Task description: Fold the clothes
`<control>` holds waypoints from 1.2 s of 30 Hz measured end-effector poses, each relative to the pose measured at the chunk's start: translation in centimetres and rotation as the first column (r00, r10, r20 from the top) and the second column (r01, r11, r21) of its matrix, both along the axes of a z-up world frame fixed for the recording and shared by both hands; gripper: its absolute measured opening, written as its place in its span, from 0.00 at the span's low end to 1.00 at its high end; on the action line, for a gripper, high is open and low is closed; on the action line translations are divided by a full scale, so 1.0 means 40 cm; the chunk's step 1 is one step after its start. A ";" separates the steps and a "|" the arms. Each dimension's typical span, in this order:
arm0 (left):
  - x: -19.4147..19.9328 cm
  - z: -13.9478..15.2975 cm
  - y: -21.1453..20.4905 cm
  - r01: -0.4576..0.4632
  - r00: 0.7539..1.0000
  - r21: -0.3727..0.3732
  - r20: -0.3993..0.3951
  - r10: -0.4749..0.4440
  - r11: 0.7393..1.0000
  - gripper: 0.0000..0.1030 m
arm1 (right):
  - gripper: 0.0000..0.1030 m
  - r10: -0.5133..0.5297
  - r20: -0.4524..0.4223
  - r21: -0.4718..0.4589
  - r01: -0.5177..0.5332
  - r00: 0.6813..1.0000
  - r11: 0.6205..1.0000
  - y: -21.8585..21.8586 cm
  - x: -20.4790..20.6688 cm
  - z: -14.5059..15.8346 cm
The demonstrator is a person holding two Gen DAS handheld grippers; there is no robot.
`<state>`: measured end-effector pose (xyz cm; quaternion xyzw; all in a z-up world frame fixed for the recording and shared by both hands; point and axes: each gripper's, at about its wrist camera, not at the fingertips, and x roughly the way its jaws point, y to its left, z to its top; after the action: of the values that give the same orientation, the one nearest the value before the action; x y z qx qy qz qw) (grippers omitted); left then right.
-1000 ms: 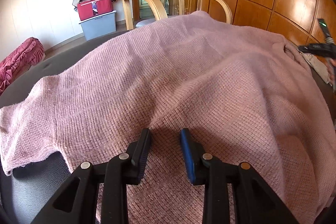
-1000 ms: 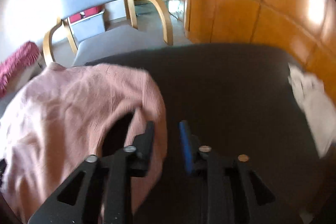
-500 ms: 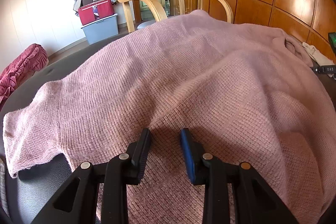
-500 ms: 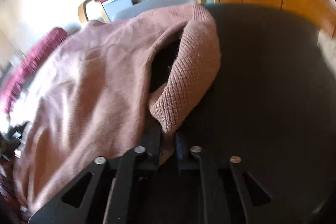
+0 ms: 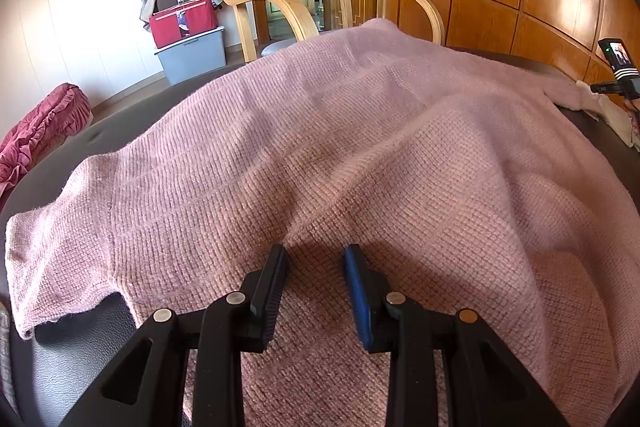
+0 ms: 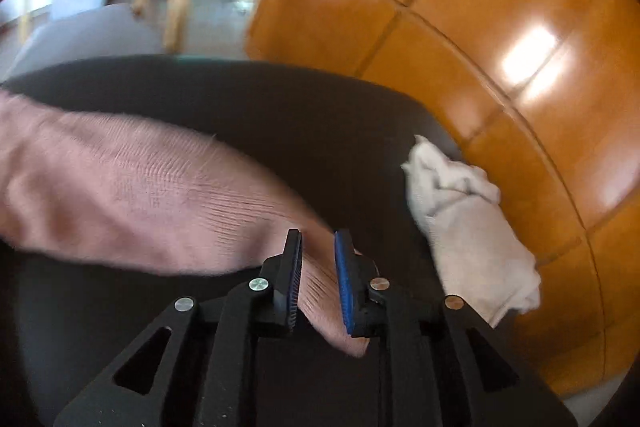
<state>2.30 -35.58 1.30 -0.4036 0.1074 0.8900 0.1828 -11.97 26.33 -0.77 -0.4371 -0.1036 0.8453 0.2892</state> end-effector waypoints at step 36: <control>0.001 -0.006 0.042 0.014 0.996 -0.155 -0.083 -0.027 0.988 0.29 | 0.39 0.692 -0.197 -0.444 -0.692 0.695 0.569 -0.870 -0.158 0.035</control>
<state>2.33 -33.92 1.06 -0.3772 0.1877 0.8935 0.1553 -18.29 -8.48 0.61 -0.4187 -0.0503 0.8880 -0.1835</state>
